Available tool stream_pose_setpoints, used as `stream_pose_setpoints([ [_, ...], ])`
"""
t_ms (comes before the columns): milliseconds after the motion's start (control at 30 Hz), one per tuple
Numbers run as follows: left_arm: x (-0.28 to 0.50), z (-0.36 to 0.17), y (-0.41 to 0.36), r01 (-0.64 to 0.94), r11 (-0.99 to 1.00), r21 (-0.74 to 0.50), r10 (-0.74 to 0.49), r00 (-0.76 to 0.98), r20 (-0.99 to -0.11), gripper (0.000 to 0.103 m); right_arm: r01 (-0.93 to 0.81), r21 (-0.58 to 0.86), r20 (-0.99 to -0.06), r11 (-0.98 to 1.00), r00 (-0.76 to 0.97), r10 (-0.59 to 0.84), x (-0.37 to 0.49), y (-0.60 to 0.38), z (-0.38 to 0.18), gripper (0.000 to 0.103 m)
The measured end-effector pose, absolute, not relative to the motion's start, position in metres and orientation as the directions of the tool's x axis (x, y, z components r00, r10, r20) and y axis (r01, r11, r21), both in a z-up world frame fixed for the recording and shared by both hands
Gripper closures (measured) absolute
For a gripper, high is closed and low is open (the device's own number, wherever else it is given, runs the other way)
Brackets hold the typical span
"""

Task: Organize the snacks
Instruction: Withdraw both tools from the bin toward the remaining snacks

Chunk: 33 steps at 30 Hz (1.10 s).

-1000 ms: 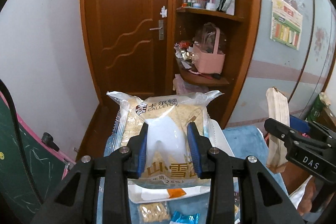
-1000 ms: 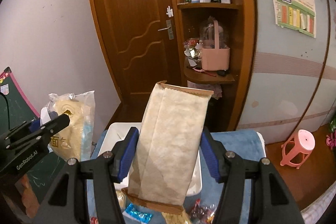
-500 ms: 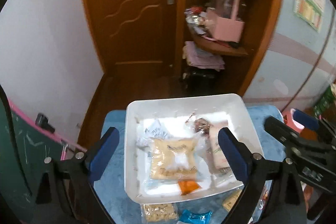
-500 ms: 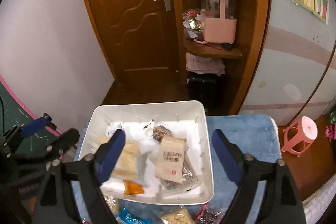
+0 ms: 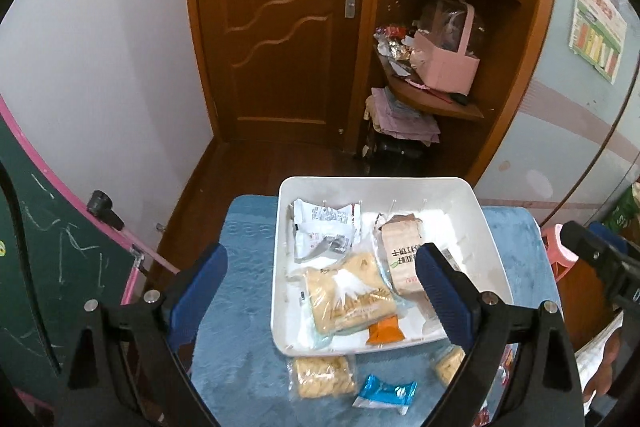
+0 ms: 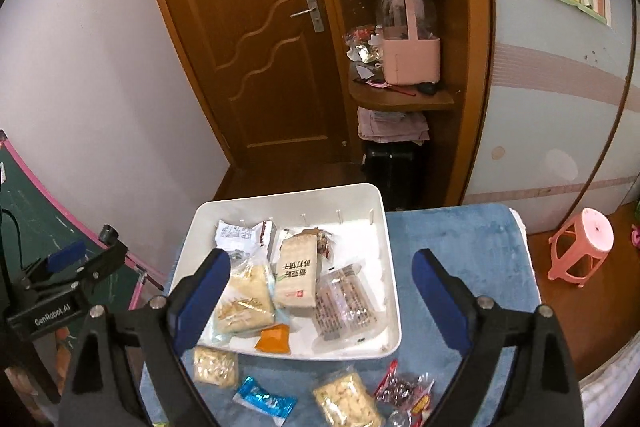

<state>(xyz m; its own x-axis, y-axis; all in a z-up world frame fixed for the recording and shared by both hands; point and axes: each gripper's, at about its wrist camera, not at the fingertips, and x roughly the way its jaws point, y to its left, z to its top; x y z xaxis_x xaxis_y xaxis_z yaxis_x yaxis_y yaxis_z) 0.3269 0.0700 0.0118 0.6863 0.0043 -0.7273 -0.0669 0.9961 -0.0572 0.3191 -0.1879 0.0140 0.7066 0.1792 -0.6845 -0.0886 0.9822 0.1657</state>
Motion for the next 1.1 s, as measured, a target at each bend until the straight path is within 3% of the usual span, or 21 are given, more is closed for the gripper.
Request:
stream_pose_setpoints([
  [500,0.217,0.055,0.075,-0.004,1.000,0.008,0.008,0.731,-0.682,0.008,-0.182,-0.008,-0.505,0.983,0.850,0.153,0.191,-0.169,0.071,0.010],
  [800,0.146,0.044,0.084,-0.013,0.999,0.046,0.040,0.756,-0.653,0.008,-0.231,-0.049,-0.552,0.972,0.817,0.166,0.139,-0.144,0.055,0.010],
  [1100,0.097,0.014,0.120,-0.093,0.996,0.009,0.076,0.747,-0.660,0.008,-0.217,0.081,-0.590,0.973,0.776,0.222,0.123,-0.132,0.019,0.010],
])
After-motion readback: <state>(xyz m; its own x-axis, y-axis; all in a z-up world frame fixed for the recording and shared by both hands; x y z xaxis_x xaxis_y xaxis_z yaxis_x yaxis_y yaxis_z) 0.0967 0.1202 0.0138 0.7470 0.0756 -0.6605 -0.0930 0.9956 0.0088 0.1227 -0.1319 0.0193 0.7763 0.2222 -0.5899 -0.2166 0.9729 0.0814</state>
